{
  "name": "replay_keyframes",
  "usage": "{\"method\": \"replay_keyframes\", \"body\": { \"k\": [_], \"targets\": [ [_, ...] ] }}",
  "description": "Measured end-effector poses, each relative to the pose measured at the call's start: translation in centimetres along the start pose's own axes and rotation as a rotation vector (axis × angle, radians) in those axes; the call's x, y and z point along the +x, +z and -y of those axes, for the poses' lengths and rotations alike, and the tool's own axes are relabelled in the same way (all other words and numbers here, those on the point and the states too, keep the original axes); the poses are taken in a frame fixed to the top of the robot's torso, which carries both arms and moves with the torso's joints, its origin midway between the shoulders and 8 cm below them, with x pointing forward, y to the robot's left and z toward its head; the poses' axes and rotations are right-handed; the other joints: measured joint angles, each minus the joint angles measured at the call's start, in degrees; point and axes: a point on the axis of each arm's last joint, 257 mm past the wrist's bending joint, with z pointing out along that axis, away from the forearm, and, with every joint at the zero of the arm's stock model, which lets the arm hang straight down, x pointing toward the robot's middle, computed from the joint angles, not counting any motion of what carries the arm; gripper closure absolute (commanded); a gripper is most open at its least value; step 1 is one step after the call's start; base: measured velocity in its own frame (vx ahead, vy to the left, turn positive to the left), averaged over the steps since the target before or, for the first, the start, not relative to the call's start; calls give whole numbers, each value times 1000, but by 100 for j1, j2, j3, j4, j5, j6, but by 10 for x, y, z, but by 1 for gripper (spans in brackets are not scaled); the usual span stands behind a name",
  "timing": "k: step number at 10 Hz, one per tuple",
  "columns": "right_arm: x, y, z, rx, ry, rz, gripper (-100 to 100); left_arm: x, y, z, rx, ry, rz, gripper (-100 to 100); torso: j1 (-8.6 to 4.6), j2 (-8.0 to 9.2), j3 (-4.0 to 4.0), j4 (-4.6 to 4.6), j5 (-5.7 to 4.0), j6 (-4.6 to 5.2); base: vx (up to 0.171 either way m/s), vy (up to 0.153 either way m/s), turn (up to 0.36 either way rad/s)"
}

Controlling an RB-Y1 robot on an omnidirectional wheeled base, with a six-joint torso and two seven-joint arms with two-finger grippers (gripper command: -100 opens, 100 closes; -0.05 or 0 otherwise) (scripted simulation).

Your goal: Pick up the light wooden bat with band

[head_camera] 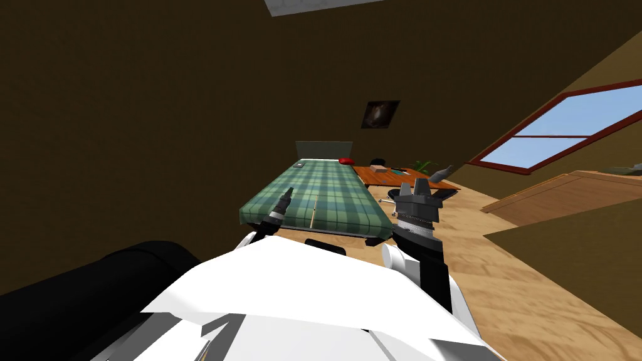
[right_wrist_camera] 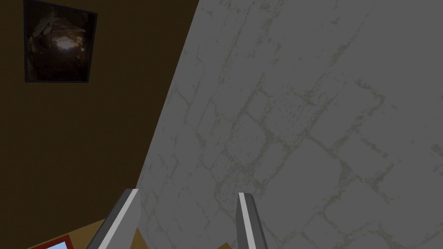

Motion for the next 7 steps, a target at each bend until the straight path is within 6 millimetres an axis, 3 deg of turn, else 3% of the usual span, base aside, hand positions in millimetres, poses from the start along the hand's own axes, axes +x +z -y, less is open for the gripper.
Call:
{"method": "replay_keyframes", "body": {
  "k": [3,7],
  "targets": [
    [0,0,0,0,0,0,0,34,-30,-51,-164,90,-114,-100,-10,-32,-19,-7,-2,0,237,-59,-158],
    [0,0,0,0,0,0,0,67,-89,-112,-352,178,-247,-100,-4,-9,-6,-2,-1,0,164,-29,-96]
  ]
}}
